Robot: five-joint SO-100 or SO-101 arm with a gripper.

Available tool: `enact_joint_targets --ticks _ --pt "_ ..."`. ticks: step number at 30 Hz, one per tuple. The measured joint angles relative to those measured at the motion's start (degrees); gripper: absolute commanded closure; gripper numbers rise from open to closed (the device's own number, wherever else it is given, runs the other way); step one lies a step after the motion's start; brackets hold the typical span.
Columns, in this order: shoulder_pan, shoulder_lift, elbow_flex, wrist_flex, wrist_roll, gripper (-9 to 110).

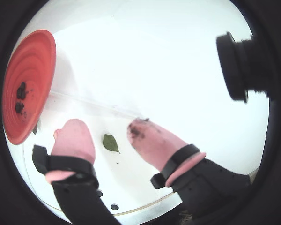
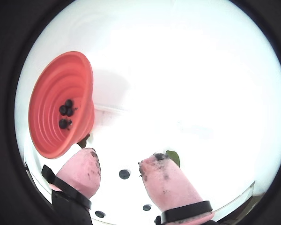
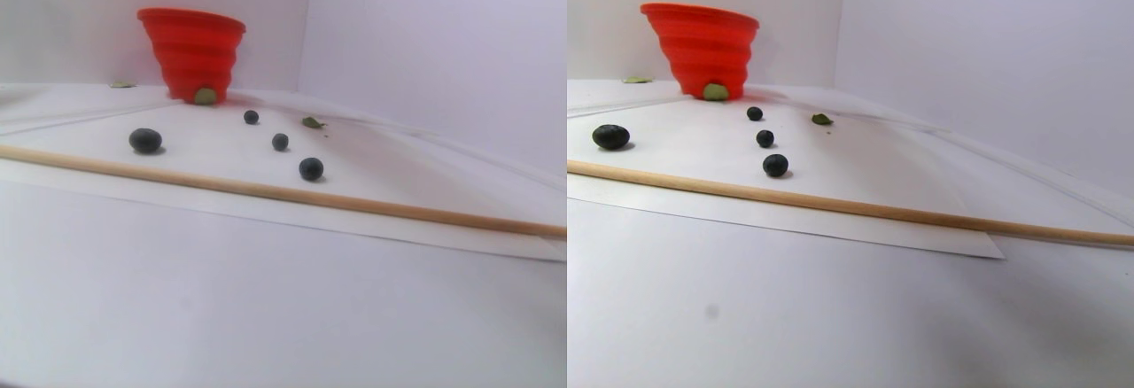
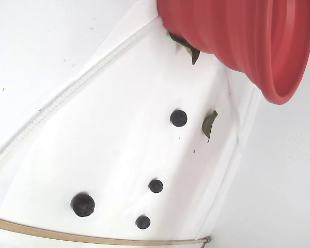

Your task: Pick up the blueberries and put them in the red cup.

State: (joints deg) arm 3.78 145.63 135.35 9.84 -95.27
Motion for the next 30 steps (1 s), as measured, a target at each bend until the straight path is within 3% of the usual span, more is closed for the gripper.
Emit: enact_joint_targets --ticks 30 --pt "2.02 -10.28 8.17 -5.10 3.34 85"
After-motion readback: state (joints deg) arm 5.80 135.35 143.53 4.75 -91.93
